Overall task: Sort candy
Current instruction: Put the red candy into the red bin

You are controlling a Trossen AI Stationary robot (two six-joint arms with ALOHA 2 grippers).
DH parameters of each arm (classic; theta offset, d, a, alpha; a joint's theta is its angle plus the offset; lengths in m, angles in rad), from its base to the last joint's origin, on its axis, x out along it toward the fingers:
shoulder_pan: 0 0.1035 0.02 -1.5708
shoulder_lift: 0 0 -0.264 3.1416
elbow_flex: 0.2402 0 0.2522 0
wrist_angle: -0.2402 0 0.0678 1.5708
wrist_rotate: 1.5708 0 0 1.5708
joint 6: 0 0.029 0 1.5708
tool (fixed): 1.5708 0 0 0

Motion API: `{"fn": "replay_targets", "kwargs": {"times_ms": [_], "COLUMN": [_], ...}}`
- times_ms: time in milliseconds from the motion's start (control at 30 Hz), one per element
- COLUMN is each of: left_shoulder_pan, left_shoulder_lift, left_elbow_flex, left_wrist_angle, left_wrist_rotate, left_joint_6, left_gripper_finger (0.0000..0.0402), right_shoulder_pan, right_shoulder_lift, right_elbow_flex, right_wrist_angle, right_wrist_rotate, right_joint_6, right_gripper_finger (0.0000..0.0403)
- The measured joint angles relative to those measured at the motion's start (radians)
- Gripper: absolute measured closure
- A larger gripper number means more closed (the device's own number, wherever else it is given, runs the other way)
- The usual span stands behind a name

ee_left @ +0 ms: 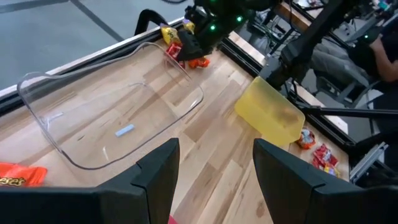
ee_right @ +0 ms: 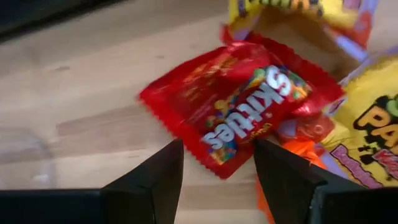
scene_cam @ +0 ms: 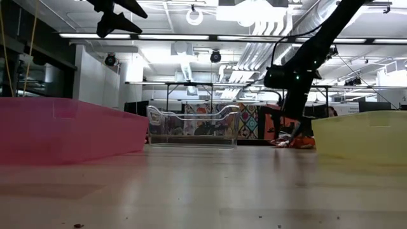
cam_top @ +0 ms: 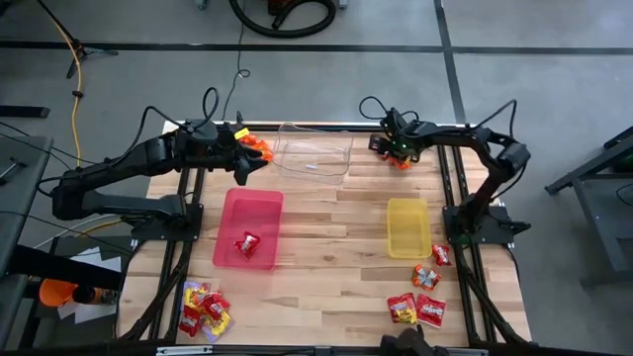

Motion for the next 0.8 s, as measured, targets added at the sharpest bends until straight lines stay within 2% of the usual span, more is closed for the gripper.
{"fn": "replay_targets", "kwargs": {"times_ms": [133, 233, 300, 433, 467, 800], "left_shoulder_pan": [0.0, 0.0, 0.0, 0.0, 0.0, 0.0], "left_shoulder_lift": [0.0, 0.0, 0.0, -0.01, -0.015, -0.105], "left_elbow_flex": [0.0, 0.0, 0.0, 0.0, 0.0, 0.0], "left_wrist_angle": [0.0, 0.0, 0.0, 0.001, 0.001, 0.135], "left_wrist_rotate": [-0.013, -0.021, -0.022, -0.006, 0.001, 0.01], "left_joint_6": [0.0, 0.001, 0.001, 0.03, 0.041, 0.083], "left_gripper_finger": [0.0211, 0.0211, 0.0211, 0.0211, 0.0211, 0.0211], "right_shoulder_pan": [-0.002, -0.001, -0.001, -0.002, -0.002, 0.06], "right_shoulder_lift": [0.035, 0.041, 0.035, -0.002, -0.022, -0.331], "right_elbow_flex": [0.005, 0.004, 0.002, -0.002, -0.003, -0.002], "right_wrist_angle": [0.0, -0.002, -0.006, -0.003, -0.003, 0.055], "right_wrist_rotate": [0.007, 0.022, 0.029, 0.029, 0.027, 0.014], "right_joint_6": [0.015, 0.009, -0.014, -0.112, -0.146, -0.287], "right_gripper_finger": [0.0211, 0.0231, 0.0267, 0.0378, 0.0389, 0.0401]}}
